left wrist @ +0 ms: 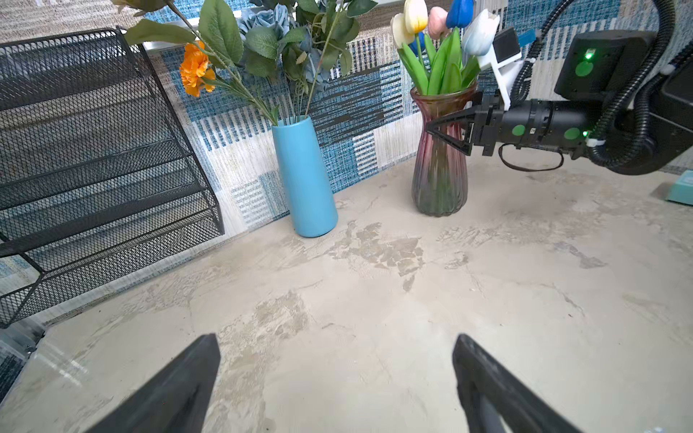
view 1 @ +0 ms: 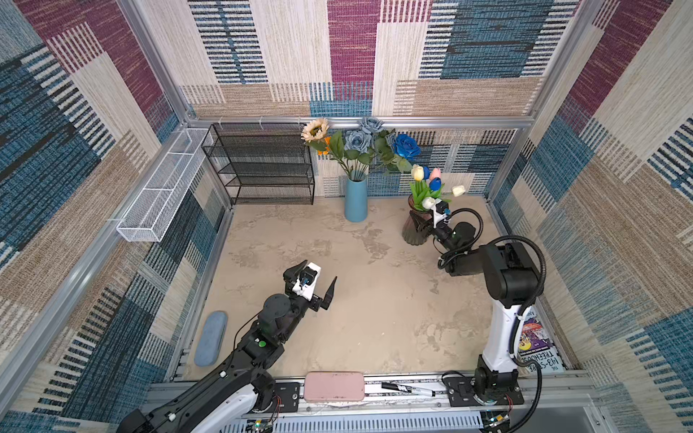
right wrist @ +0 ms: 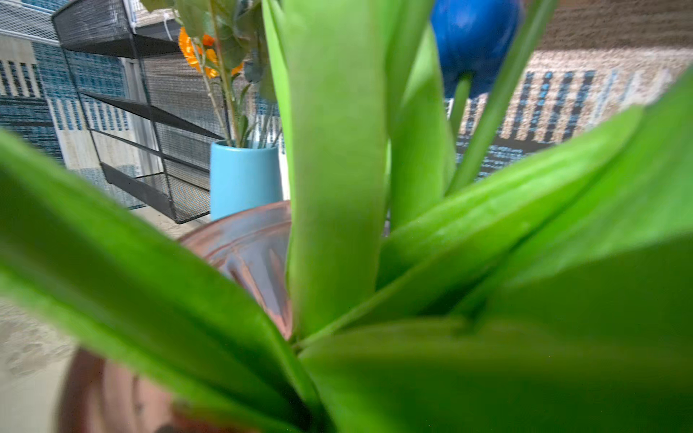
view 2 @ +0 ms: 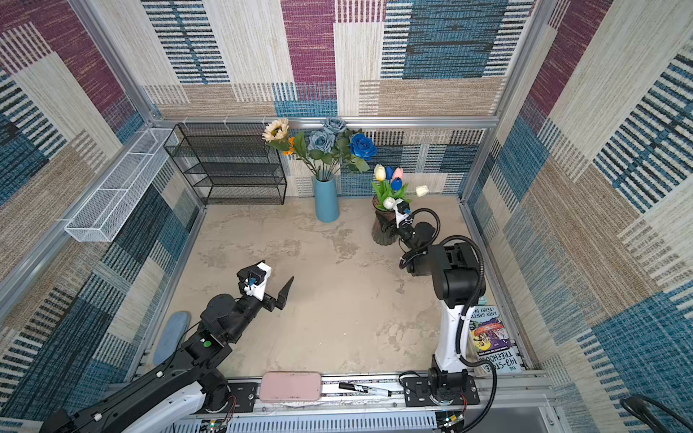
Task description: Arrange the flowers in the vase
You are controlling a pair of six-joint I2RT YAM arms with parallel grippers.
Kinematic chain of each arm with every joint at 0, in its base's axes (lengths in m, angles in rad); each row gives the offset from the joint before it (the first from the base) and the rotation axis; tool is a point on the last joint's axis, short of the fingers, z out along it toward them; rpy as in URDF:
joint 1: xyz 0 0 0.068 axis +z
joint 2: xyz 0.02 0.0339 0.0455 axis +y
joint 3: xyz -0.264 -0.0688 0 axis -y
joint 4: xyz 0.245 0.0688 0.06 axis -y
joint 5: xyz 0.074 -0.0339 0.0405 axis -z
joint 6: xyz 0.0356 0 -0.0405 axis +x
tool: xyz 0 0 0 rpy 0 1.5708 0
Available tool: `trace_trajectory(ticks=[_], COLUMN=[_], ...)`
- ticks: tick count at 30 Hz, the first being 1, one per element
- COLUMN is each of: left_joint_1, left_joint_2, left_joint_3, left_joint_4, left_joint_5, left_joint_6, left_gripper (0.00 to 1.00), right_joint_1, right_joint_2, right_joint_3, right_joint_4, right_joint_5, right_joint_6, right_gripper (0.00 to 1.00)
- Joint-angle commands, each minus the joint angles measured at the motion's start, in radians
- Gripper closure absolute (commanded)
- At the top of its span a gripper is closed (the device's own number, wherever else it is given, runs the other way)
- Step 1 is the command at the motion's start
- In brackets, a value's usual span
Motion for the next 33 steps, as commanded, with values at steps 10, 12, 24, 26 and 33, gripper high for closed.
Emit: trace_trajectory(ticks=[10, 12, 24, 26, 33], left_joint_1=[0.001, 0.001, 0.001, 0.001, 0.002], left_joint_2=[0.013, 0.008, 0.04, 0.048, 0.057], left_joint_3=[0.037, 0.042, 0.051, 0.056, 0.06], left_joint_4=[0.018, 0.008, 0.041, 0.039, 0.036], left_joint_5=[0.016, 0.017, 0.015, 0.023, 0.016], left_joint_6=[-0.013, -0.009, -0.009, -0.008, -0.008], left_gripper=[0.01, 0.0, 0.0, 0.01, 0.0], right_joint_1=[-0.002, -0.003, -0.001, 0.001, 0.0], right_joint_2=[0.231, 0.255, 0.327, 0.332, 0.295], right_joint_3=[0.408, 0.451, 0.544, 0.552, 0.518], right_joint_4=[0.029, -0.003, -0.075, -0.082, -0.083], right_joint_5=[-0.085, -0.087, -0.155, -0.151, -0.122], right_joint_6=[0.03, 0.031, 0.059, 0.061, 0.054], right_gripper=[0.69, 0.68, 0.57, 0.43, 0.13])
